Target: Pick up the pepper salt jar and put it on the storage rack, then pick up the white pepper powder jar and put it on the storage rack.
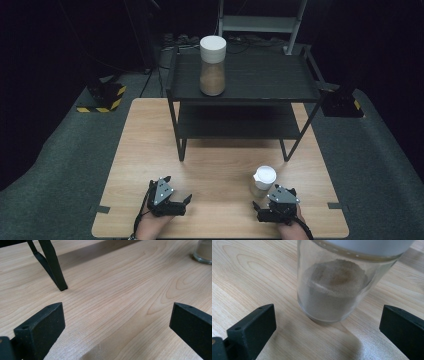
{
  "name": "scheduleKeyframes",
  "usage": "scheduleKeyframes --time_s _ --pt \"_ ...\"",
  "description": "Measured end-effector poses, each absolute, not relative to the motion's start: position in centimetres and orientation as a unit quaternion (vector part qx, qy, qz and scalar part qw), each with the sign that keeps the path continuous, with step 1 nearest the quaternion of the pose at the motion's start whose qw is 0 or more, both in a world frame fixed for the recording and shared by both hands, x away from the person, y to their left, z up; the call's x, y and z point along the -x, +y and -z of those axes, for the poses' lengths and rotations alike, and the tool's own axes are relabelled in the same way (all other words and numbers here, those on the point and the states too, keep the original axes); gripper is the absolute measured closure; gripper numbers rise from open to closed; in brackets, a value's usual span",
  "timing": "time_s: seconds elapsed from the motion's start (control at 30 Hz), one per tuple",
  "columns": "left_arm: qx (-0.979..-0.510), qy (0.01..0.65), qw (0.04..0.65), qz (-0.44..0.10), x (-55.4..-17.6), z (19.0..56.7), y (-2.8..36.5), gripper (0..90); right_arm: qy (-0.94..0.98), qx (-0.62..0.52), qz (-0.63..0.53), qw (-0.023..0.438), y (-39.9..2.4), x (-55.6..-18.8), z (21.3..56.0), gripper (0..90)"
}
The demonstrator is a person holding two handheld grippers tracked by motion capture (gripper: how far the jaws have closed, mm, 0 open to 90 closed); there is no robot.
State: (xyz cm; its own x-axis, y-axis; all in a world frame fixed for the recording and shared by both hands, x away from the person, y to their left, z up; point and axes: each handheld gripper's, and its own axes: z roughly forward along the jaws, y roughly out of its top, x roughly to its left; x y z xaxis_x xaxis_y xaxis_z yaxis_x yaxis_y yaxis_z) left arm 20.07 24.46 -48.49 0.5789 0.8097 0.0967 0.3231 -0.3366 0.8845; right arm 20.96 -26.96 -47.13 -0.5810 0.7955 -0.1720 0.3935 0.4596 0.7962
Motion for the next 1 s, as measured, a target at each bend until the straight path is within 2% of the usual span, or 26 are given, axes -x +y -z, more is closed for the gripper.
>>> scheduleKeyframes --time_s 0.6,1.0 --pt "-0.791 0.349 0.413 -0.287 -19.9 48.0 23.3 0.8 0.809 -0.358 -0.374 0.28 -27.1 -20.7 47.3 0.0" --pt "-0.789 0.352 0.418 -0.281 -20.1 48.1 23.5 0.9 0.806 -0.354 -0.381 0.284 -27.3 -20.4 47.5 0.0"
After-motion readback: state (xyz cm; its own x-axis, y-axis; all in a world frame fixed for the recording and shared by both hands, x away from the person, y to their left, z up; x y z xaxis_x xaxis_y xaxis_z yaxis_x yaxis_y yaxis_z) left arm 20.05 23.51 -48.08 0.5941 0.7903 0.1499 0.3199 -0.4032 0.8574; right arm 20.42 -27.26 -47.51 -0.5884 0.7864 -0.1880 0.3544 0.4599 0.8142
